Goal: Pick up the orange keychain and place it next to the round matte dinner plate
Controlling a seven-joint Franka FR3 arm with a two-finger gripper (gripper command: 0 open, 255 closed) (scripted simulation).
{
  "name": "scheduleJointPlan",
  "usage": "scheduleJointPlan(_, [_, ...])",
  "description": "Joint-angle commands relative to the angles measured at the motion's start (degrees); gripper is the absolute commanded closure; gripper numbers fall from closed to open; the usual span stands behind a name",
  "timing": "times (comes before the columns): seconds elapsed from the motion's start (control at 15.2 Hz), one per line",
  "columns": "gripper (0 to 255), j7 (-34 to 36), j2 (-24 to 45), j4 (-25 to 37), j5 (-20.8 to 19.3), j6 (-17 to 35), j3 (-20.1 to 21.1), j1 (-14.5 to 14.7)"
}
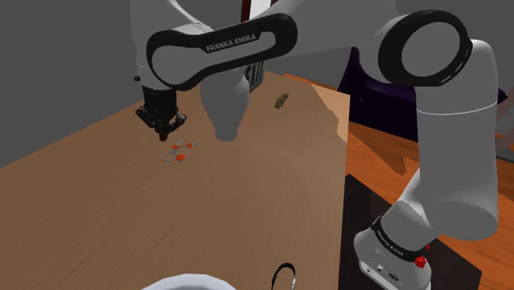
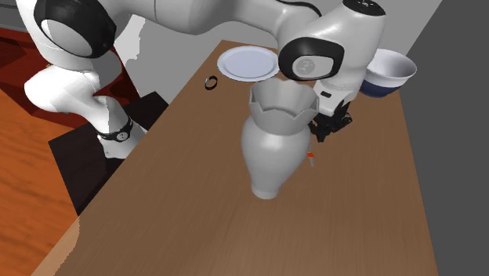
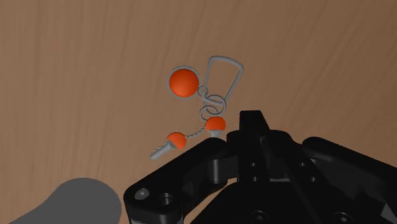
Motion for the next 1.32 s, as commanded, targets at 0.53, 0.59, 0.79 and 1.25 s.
scheduleJointPlan(0.53, [0,-3.2,5.4,5.0,1.6,-7.5,-0.5,-1.4])
scheduleJointPlan(0.59, [0,-3.2,5.6,4.5,1.5,-6.8,-0.6,-1.5])
scheduleJointPlan(0.79, [0,-3.0,6.1,3.3,1.4,-5.1,-0.9,-1.3])
scheduleJointPlan(1.25, [0,-3.3,6.0,3.3,1.9,-5.1,-1.6,-0.9])
